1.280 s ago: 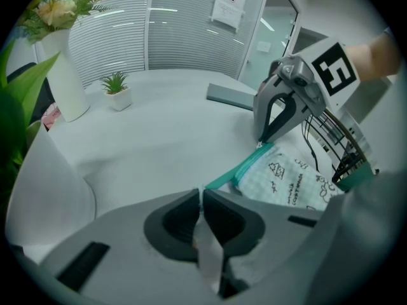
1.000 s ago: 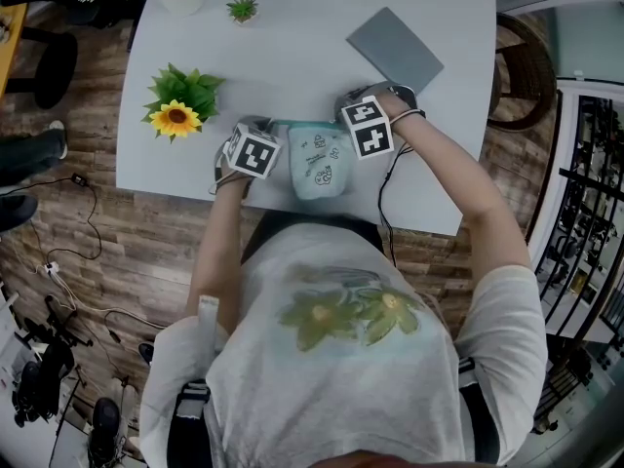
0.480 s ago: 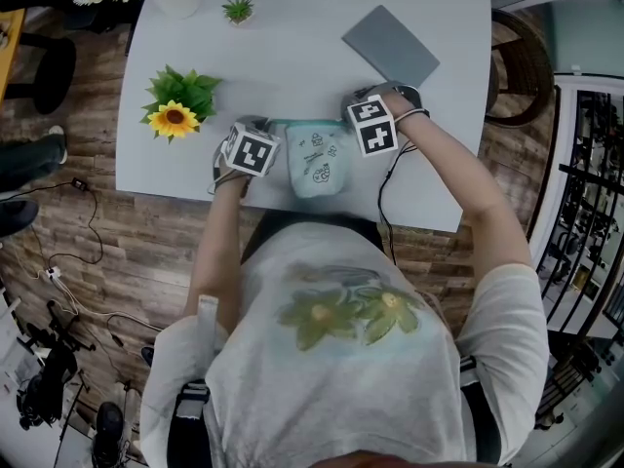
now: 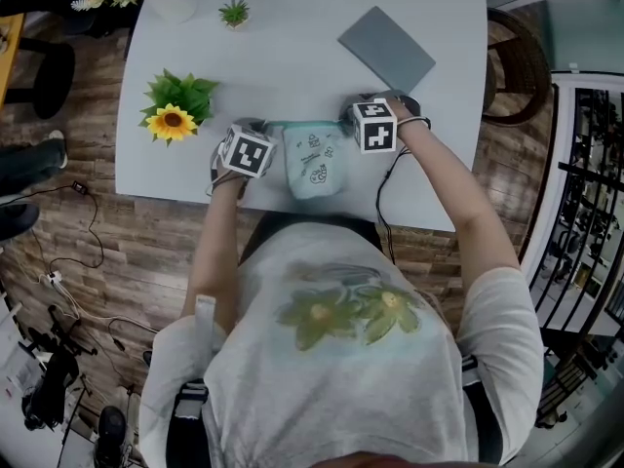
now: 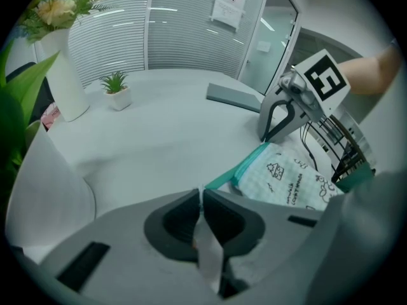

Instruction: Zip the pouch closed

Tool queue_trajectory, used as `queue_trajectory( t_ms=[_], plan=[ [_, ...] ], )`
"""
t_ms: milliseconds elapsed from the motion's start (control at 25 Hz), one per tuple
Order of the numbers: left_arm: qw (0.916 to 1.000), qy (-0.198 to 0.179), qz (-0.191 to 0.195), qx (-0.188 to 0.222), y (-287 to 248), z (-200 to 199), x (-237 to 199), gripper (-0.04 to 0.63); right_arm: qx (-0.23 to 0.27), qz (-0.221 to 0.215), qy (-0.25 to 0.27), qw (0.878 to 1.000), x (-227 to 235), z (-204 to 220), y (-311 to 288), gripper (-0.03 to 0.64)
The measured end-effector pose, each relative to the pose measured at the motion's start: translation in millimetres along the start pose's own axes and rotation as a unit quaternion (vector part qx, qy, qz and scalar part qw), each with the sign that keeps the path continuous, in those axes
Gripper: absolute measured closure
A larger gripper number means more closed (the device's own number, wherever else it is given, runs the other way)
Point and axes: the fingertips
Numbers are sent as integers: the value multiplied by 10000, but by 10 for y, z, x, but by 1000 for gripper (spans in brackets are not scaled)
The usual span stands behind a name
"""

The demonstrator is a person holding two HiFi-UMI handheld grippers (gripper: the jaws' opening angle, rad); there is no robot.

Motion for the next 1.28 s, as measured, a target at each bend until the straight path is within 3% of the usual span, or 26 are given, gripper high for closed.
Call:
queue_trajectory(
  t_ms=[360, 640, 720, 920, 1120, 1280],
  plan=[
    [9997, 157, -83, 164, 16, 19, -9, 571, 464, 279, -603, 9967, -19, -11, 28, 597],
    [9870, 1423, 415, 629, 80, 4, -60, 568, 1045, 556, -1604, 9799, -43, 35, 72, 595],
    [9849, 1551, 413, 646, 103, 6, -64, 550, 1553, 599, -2083, 9638, -53, 3, 129, 595],
    [9768, 1934, 266, 878, 217, -46, -119, 502, 2827, 812, -3164, 9019, -30, -48, 352, 540],
    [9676, 2174, 150, 1272, 444, -165, -169, 476, 3571, 1468, -3630, 8480, -18, -94, 672, 529],
    [9576, 2220, -130, 1830, 764, -335, -215, 476, 3960, 2154, -3838, 8059, -57, -158, 978, 529]
  ],
)
Point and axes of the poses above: the fingertips, and each gripper's own axes: y backward along the fingers, x to its right, z out of its underside, and after that the axes turned 14 degrees about -z, right-handed
